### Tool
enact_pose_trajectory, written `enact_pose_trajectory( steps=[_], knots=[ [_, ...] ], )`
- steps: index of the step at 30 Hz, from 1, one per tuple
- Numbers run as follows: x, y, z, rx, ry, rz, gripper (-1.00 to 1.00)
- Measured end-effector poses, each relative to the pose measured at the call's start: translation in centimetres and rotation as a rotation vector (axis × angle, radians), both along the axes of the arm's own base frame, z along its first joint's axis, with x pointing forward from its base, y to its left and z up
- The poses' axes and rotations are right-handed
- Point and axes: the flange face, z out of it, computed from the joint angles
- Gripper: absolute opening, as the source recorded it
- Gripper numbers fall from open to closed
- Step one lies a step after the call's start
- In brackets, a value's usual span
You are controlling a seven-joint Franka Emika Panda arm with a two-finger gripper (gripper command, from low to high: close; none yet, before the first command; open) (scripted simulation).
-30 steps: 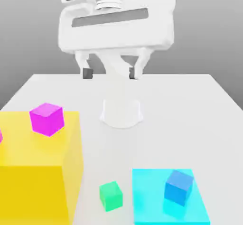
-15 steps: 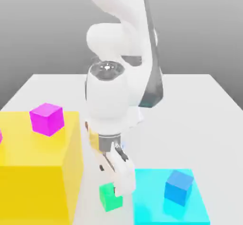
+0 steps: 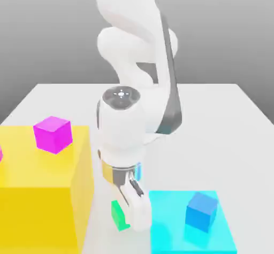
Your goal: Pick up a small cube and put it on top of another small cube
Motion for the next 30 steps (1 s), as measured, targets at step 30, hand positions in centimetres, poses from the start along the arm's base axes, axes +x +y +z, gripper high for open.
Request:
enact_pose_trajectory(
  steps=[30],
  knots=[
    [2.8, -25.5, 21.1, 0.003, -0.004, -0.326, -1.0]
  ],
)
